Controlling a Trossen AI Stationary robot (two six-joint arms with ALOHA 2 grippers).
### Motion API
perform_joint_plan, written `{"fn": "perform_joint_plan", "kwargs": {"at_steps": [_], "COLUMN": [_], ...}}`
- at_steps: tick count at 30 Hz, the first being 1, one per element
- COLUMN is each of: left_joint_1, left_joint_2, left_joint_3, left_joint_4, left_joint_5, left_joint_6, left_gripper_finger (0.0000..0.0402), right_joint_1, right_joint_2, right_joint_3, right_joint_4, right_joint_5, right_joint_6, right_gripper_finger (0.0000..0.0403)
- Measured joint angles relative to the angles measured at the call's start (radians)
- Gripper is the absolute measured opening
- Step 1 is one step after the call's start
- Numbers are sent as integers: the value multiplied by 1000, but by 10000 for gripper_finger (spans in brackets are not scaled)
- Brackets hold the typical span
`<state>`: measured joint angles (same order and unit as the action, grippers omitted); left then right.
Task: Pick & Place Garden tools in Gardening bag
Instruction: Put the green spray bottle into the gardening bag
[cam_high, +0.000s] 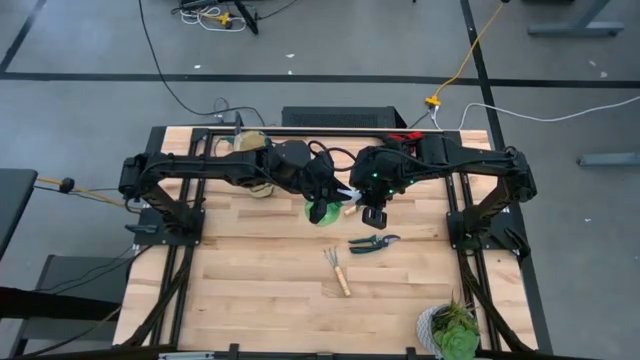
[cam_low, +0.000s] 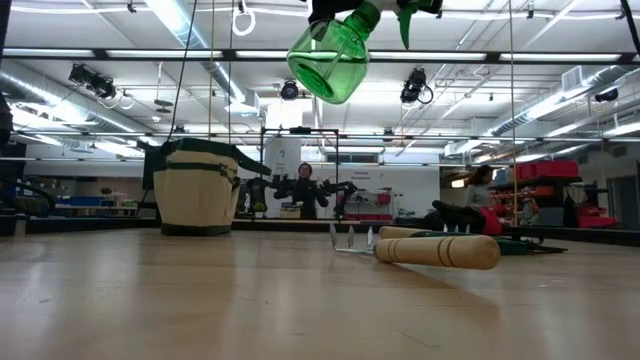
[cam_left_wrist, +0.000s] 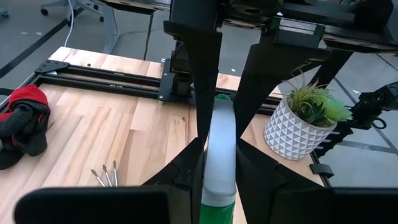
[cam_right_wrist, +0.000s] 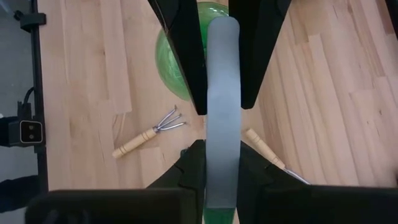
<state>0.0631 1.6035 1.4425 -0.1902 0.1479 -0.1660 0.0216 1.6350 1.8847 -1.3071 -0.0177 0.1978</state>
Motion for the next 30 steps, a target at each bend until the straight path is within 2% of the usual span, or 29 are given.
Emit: {"fn": "perform_joint_plan", "kwargs": {"at_steps": [12, 23, 30], "left_joint_1": [-2, -5, -5], "left_joint_2": [0, 0, 0], "left_joint_3": [0, 0, 0], "left_joint_4": [1, 1, -7], "left_joint_5": [1, 0, -5], "left_joint_6": [26, 31, 20], "left_gripper_finger": [64, 63, 62], "right_joint_1": [0, 0, -1], "right_joint_2": [0, 0, 0], "right_joint_3": [0, 0, 0], "right_joint_4": [0, 0, 6], "right_joint_5": [-1, 2, 11], "right_joint_6": [-4, -4, 6], "right_gripper_finger": [67, 68, 98]}}
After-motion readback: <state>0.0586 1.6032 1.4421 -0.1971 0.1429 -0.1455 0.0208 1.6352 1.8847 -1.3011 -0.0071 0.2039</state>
